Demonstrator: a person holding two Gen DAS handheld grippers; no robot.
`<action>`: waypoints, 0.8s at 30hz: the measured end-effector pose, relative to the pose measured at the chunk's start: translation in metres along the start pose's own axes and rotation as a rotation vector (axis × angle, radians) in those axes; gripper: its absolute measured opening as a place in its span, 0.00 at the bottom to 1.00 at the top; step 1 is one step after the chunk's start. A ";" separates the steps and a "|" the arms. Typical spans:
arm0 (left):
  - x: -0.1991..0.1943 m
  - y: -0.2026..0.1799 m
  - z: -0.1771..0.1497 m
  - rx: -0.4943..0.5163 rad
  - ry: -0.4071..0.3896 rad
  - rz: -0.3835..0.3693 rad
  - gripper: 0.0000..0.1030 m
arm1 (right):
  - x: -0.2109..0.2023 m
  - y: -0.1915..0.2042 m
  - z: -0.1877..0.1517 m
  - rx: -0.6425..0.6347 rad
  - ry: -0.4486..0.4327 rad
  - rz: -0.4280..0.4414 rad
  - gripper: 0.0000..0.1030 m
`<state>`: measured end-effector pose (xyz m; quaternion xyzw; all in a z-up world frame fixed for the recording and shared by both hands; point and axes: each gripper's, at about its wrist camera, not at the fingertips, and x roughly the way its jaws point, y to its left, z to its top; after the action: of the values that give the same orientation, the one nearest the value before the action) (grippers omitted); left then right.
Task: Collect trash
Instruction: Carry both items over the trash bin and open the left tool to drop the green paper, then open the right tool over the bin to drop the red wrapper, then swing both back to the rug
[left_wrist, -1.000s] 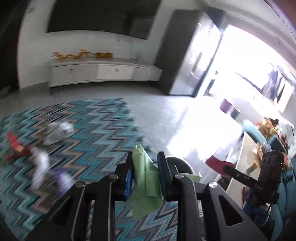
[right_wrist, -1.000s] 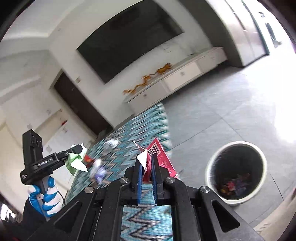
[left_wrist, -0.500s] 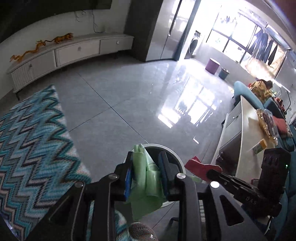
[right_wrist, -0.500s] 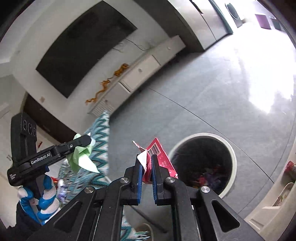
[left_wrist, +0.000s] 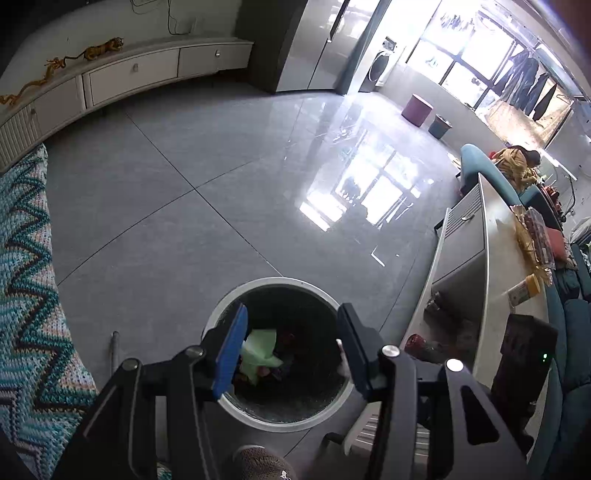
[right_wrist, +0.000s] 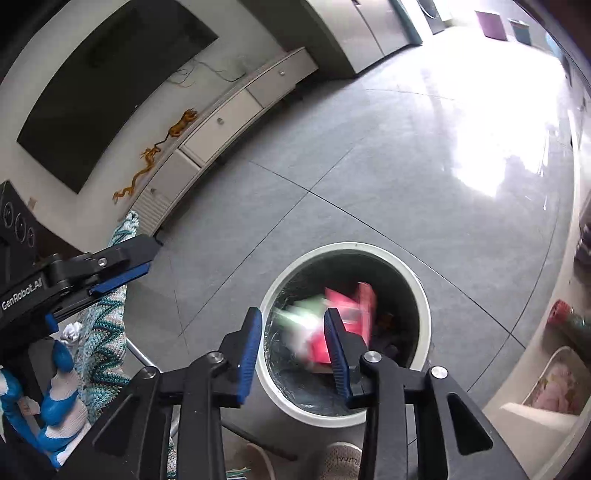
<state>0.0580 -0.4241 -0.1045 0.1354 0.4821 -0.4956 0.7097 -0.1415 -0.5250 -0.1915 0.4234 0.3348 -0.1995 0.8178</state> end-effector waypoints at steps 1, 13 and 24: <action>-0.003 0.000 -0.001 -0.001 -0.005 0.006 0.48 | -0.004 -0.002 -0.002 0.009 -0.005 0.000 0.34; -0.082 -0.004 -0.014 0.017 -0.159 0.113 0.60 | -0.054 0.034 -0.003 -0.030 -0.102 0.022 0.47; -0.187 0.005 -0.042 0.027 -0.322 0.155 0.67 | -0.130 0.097 -0.014 -0.149 -0.229 0.048 0.56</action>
<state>0.0309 -0.2871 0.0261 0.1007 0.3436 -0.4611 0.8119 -0.1781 -0.4528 -0.0498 0.3438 0.2431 -0.2016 0.8843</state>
